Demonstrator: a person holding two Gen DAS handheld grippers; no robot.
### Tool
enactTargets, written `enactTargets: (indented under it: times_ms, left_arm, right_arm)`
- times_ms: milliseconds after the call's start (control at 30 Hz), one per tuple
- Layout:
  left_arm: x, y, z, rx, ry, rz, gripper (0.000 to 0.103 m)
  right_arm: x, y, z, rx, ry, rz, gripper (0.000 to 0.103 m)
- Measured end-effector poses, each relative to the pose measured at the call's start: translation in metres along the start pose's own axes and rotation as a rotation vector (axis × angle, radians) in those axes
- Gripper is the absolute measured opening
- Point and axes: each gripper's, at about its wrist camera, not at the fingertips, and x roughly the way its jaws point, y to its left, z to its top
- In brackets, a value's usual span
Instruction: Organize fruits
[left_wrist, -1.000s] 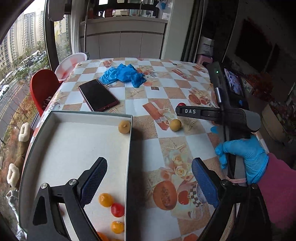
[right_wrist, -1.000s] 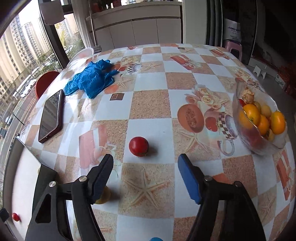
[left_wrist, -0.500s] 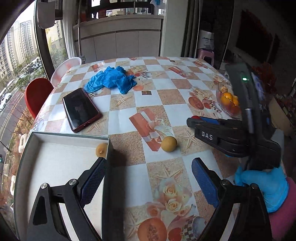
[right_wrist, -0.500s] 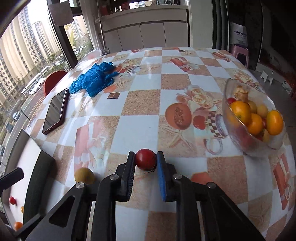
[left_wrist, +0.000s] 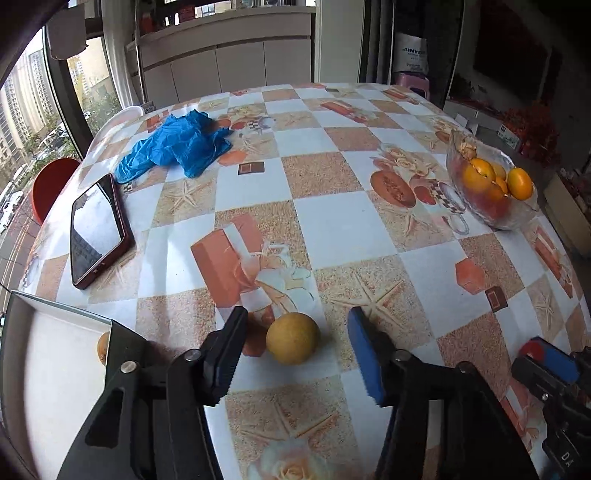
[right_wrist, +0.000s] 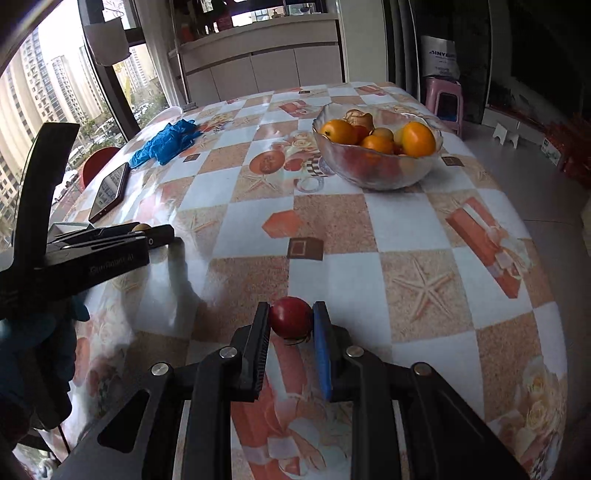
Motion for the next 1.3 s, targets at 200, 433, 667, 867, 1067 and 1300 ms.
enactTargets:
  times_ms: [200, 433, 667, 867, 1067, 1300]
  left_arm:
    - [-0.021, -0.01, -0.031, 0.024, -0.016, -0.028, 0.029]
    - [-0.068, -0.007, -0.099, -0.015, -0.044, -0.055, 0.029]
    - [-0.08, -0.006, -0.106, 0.001, -0.11, -0.003, 0.087]
    - [-0.061, -0.007, -0.104, 0.011, -0.06, -0.013, 0.088]
    - [-0.056, -0.007, -0.104, 0.01, -0.05, -0.025, 0.102]
    - [-0.057, -0.008, -0.106, 0.011, -0.052, -0.022, 0.102]
  right_arm:
    - [-0.012, 0.002, -0.026, -0.03, -0.004, -0.031, 0.025]
    - [-0.035, 0.007, -0.061, -0.039, -0.037, -0.045, 0.025]
    - [-0.044, 0.007, -0.073, -0.034, -0.075, -0.099, 0.074]
    - [-0.031, 0.007, -0.066, -0.029, -0.054, -0.149, 0.077]
    - [-0.025, 0.015, -0.069, -0.046, -0.074, -0.156, 0.092]
    - [-0.021, 0.019, -0.068, -0.074, -0.043, -0.13, 0.102]
